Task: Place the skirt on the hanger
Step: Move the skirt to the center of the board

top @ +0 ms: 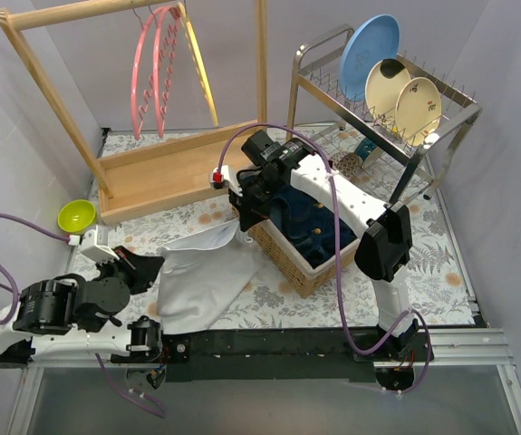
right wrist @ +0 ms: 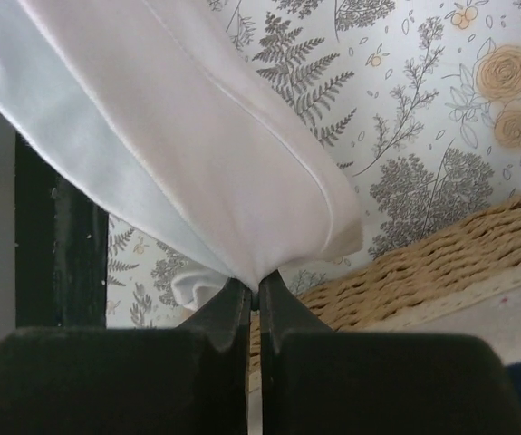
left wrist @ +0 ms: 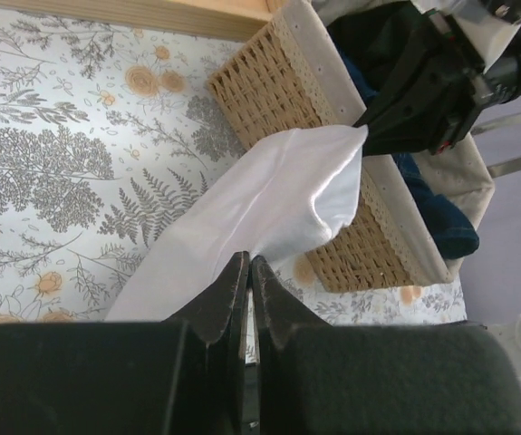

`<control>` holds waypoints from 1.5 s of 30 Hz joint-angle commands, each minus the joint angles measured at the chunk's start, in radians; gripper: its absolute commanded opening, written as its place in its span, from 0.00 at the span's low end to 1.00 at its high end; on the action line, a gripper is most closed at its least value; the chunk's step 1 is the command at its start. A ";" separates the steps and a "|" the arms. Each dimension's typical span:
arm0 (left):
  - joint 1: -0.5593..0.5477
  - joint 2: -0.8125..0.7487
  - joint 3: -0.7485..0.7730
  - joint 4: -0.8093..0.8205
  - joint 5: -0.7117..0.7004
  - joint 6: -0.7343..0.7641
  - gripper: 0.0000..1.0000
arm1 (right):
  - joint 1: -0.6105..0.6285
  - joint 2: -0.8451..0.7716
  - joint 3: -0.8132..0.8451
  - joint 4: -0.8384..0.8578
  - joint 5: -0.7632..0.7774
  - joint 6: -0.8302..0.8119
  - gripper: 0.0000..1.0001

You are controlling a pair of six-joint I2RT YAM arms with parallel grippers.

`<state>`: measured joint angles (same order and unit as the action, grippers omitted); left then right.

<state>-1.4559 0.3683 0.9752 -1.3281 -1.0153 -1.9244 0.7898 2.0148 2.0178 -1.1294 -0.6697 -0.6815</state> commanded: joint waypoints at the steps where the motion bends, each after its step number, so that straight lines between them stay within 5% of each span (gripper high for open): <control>1: -0.026 0.069 -0.012 -0.065 -0.138 -0.120 0.00 | 0.006 0.035 0.087 0.042 0.045 0.028 0.01; 5: -0.018 0.202 0.010 -0.065 -0.147 -0.108 0.00 | 0.008 0.059 0.099 0.112 0.094 0.066 0.01; 12: -0.004 0.167 -0.001 -0.063 -0.157 -0.131 0.00 | 0.008 0.056 0.075 0.201 0.189 0.141 0.01; 19: 0.043 0.216 -0.009 -0.065 -0.197 -0.174 0.00 | 0.009 0.050 0.044 0.276 0.271 0.209 0.12; 21: 0.098 0.221 -0.010 -0.063 -0.198 -0.176 0.19 | 0.012 0.058 0.039 0.312 0.297 0.264 0.16; 22: 0.120 0.225 -0.012 -0.063 -0.198 -0.174 0.28 | 0.014 0.058 0.036 0.328 0.339 0.292 0.28; 23: 0.143 0.233 -0.009 -0.063 -0.197 -0.173 0.45 | 0.017 0.058 0.032 0.367 0.357 0.315 0.30; 25: 0.181 0.264 -0.003 -0.063 -0.200 -0.165 0.54 | 0.017 0.052 0.010 0.405 0.381 0.362 0.42; 31: 0.186 0.313 0.058 -0.062 -0.236 -0.101 0.63 | 0.037 0.067 0.024 0.482 0.375 0.393 0.45; 33: 0.186 0.299 0.083 -0.060 -0.233 -0.078 0.64 | 0.040 0.064 0.036 0.445 0.282 0.344 0.44; 36: 0.186 0.253 0.103 0.001 -0.209 0.045 0.64 | 0.046 0.049 0.055 0.208 -0.040 -0.015 0.41; 37: 0.186 0.235 0.099 0.032 -0.185 0.086 0.67 | 0.067 0.033 0.026 0.054 -0.139 -0.255 0.44; 40: 0.186 0.161 0.028 0.307 -0.152 0.400 0.68 | 0.153 -0.039 -0.133 0.059 -0.063 -0.435 0.47; 41: 0.187 0.165 0.019 0.366 -0.158 0.444 0.69 | 0.178 -0.060 -0.278 0.106 -0.029 -0.453 0.47; 45: 0.187 0.285 0.109 0.386 -0.204 0.536 0.72 | 0.273 -0.097 -0.438 0.279 0.099 -0.472 0.51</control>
<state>-1.2720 0.5274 1.0168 -1.0695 -1.1721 -1.5963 0.9749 1.9625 1.6867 -0.9298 -0.6212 -0.9874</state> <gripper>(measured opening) 0.709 0.498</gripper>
